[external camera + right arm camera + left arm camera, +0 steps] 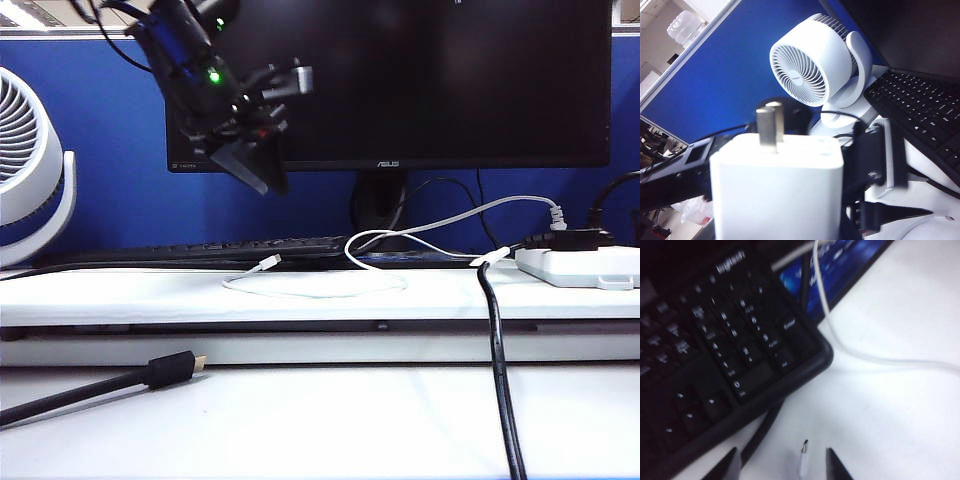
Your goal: Pick up the Type-C charging cable and the charging base, insert one end of the Type-C charger into the corresponding slot on the base, and finally place the plugged-in charger back on the table.
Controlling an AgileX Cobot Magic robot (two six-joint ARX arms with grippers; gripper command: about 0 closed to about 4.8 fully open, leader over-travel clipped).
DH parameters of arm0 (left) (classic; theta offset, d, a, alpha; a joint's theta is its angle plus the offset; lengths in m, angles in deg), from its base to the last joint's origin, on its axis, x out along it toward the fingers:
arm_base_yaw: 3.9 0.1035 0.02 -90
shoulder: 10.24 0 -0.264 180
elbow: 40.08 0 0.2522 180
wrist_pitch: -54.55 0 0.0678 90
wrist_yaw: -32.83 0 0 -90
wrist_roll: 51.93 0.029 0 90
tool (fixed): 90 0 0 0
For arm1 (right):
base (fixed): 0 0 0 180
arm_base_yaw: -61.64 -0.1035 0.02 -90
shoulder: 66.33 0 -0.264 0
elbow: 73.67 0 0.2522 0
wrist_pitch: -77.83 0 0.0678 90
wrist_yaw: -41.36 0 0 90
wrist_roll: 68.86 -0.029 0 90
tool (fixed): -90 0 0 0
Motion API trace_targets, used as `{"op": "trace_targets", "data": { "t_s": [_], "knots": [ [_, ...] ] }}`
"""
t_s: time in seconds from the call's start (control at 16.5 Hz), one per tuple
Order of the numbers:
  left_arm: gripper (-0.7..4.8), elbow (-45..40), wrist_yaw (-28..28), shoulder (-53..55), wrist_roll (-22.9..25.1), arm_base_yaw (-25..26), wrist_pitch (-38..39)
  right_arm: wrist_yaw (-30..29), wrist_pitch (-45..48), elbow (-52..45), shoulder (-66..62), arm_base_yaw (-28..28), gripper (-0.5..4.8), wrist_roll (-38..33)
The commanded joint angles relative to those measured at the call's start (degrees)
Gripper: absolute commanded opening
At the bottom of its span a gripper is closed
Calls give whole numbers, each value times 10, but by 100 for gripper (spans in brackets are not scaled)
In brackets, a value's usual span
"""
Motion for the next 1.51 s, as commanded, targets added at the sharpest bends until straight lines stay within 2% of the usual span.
{"op": "trace_targets", "data": {
  "t_s": [0.06,0.3,1.51],
  "knots": [
    [229,41,-2,35,-2,0,82,-2,12,4,5,-1,156,3],
    [230,48,-1,56,-2,0,120,-2,12,4,5,-1,156,3],
    [229,48,4,120,-2,0,71,-2,12,4,5,-1,156,3]
  ]
}}
